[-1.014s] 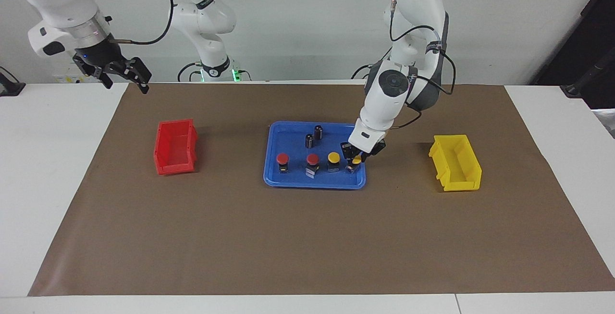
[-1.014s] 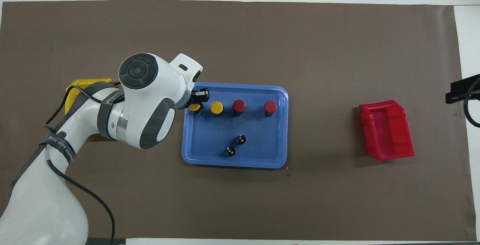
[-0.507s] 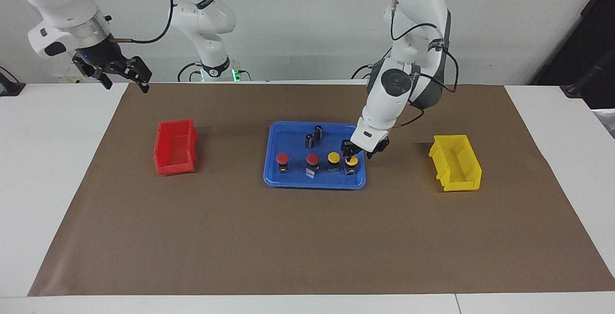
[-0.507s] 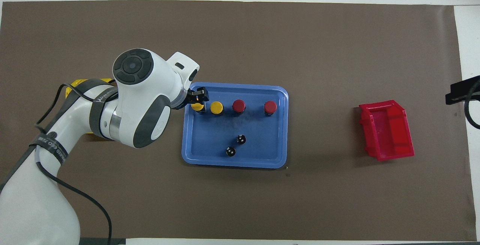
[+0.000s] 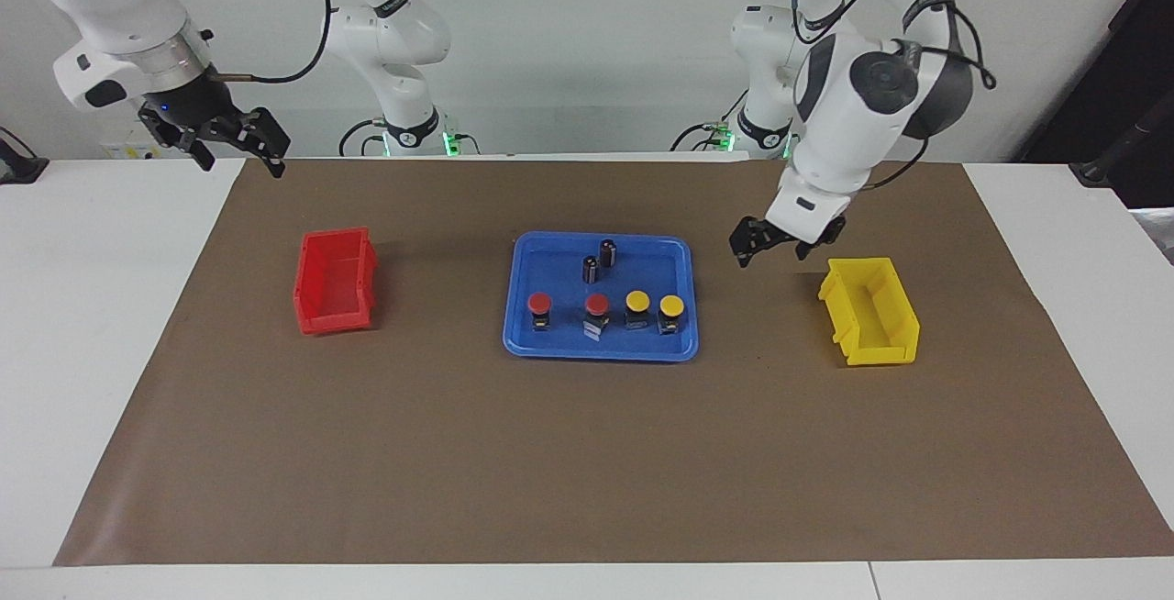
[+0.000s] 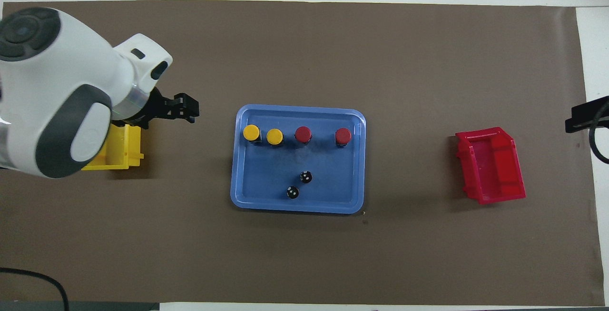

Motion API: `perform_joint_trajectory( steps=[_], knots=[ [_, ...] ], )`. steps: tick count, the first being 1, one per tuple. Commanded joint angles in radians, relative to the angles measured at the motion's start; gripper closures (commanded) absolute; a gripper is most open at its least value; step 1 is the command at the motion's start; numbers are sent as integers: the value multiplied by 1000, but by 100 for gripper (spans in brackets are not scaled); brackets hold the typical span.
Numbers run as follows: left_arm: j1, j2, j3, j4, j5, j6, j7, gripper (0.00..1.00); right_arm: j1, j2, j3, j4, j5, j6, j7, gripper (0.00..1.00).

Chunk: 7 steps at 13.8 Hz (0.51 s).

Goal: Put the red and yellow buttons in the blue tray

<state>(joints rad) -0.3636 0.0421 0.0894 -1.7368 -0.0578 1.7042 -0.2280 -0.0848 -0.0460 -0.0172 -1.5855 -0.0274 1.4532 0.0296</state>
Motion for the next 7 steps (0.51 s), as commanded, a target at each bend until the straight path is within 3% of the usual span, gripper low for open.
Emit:
perform_joint_trajectory(
  steps=[1, 7],
  knots=[
    [102, -88, -7, -10, 18, -67, 221, 0, -10, -12, 8, -13, 7, -13, -27, 0],
    [261, -107, -5, 25, 19, -95, 442, 0, -12, -12, 10, -13, 9, -13, -27, 0]
  ],
)
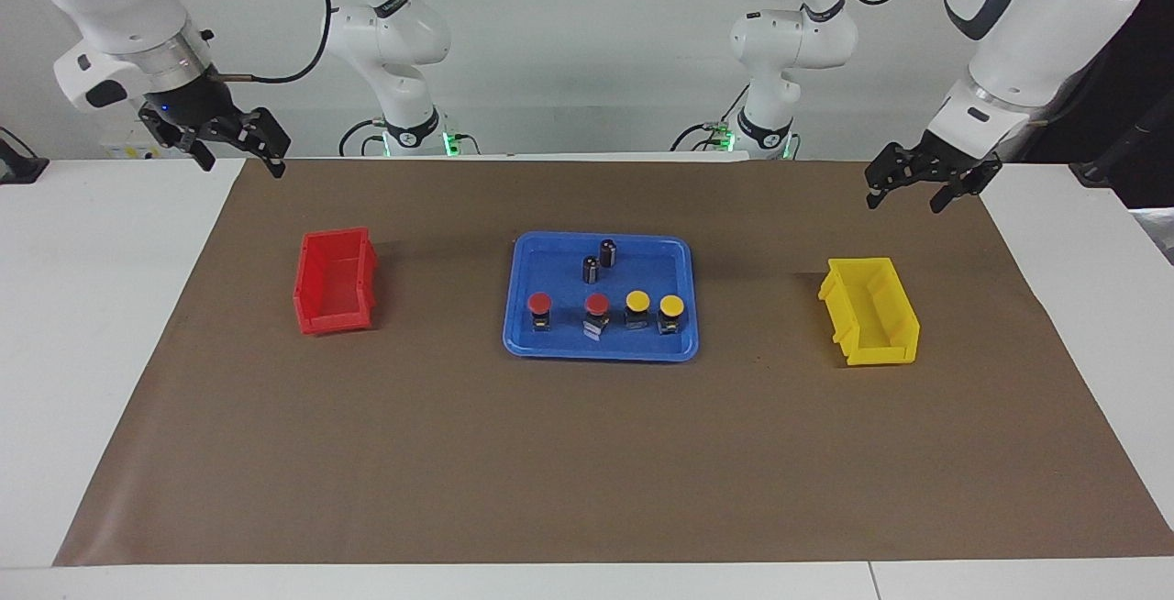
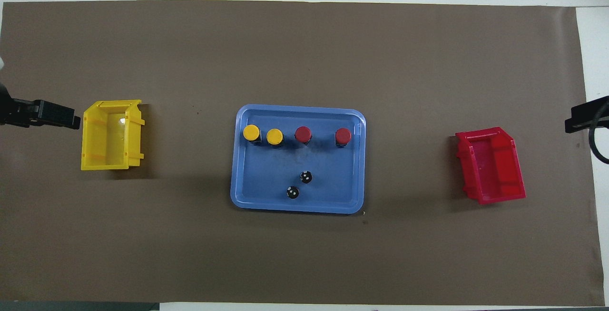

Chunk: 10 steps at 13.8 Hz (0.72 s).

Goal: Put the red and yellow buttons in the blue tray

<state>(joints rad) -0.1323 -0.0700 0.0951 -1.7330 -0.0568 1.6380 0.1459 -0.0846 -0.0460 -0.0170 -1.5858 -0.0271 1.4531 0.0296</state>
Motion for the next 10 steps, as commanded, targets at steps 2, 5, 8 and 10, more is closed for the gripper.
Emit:
perform_joint_trajectory(
  steps=[2, 5, 8, 10],
  knots=[
    [30, -1, -9, 21, 18, -30, 73, 0, -12, -12, 8, -13, 9, -13, -27, 0],
    [28, 1, -12, 32, 20, -37, 72, 0, -12, -12, 9, -13, 9, -13, -28, 0],
    [30, 44, -12, 105, 37, -58, 69, 0, -12, -12, 9, -13, 9, -13, -28, 0],
    [20, 132, -14, 215, 37, -157, 67, 0, -12, -12, 8, -13, 9, -13, -28, 0]
  ],
)
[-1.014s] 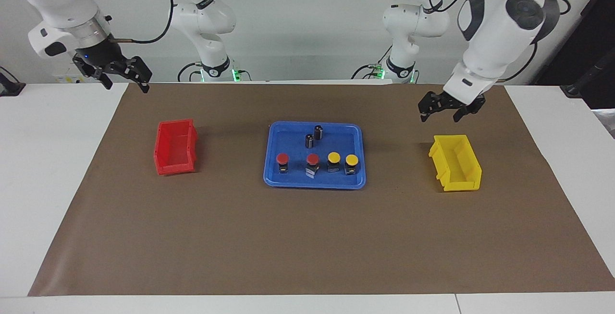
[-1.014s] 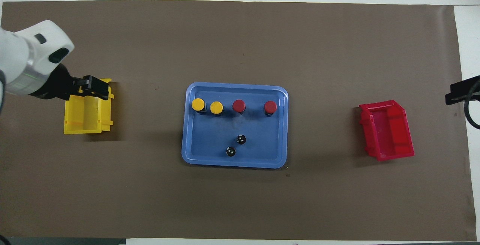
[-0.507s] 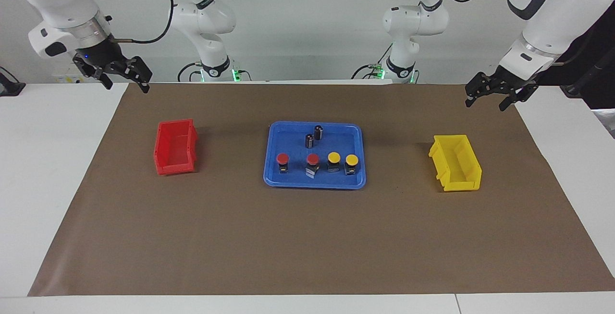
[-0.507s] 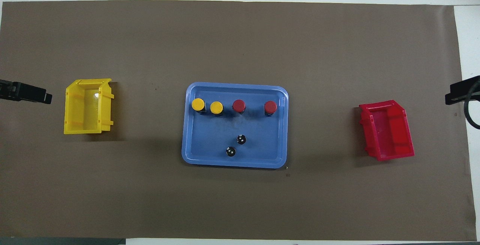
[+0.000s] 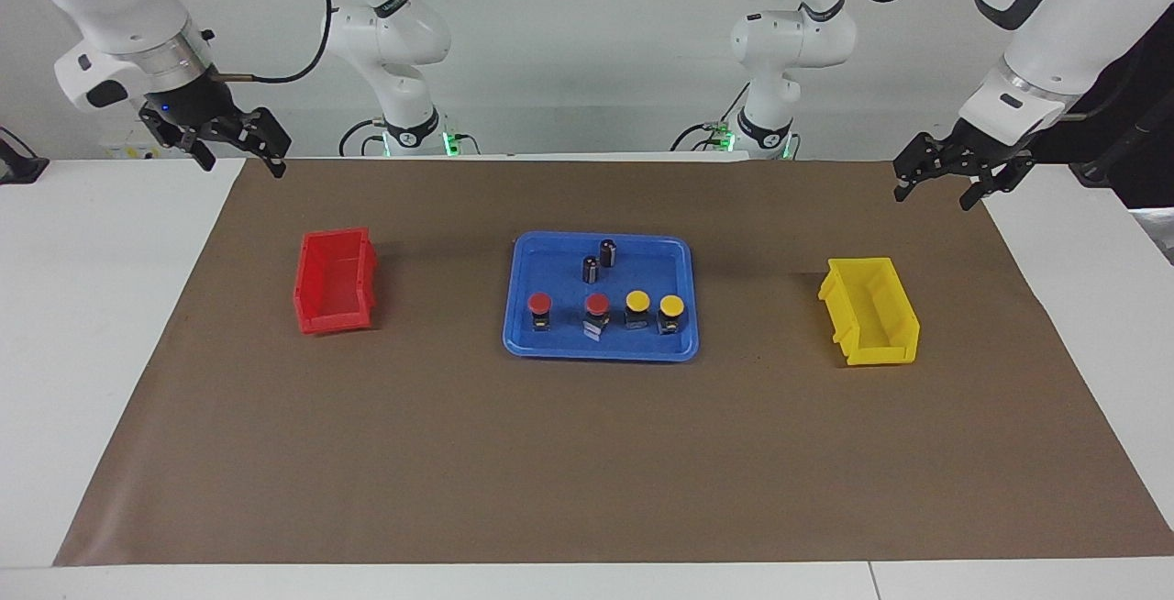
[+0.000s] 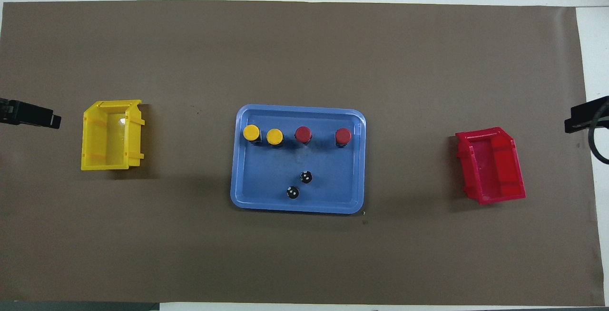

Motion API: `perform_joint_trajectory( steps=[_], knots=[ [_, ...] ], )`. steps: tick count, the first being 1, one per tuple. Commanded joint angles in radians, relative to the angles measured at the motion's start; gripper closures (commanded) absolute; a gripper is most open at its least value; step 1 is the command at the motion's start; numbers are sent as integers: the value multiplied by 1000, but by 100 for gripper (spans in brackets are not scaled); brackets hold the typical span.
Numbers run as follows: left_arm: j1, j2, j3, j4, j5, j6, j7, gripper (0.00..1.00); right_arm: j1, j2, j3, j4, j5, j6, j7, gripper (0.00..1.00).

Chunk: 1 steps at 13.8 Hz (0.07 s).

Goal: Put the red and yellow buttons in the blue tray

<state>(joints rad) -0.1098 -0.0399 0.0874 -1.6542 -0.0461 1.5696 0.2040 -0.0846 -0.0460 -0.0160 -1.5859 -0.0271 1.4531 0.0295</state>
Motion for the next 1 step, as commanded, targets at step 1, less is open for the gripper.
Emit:
perform_joint_trajectory(
  steps=[1],
  knots=[
    [-4, 107, -6, 145, 23, -85, 9, 0, -12, -12, 8, -13, 9, -13, -28, 0]
  ],
)
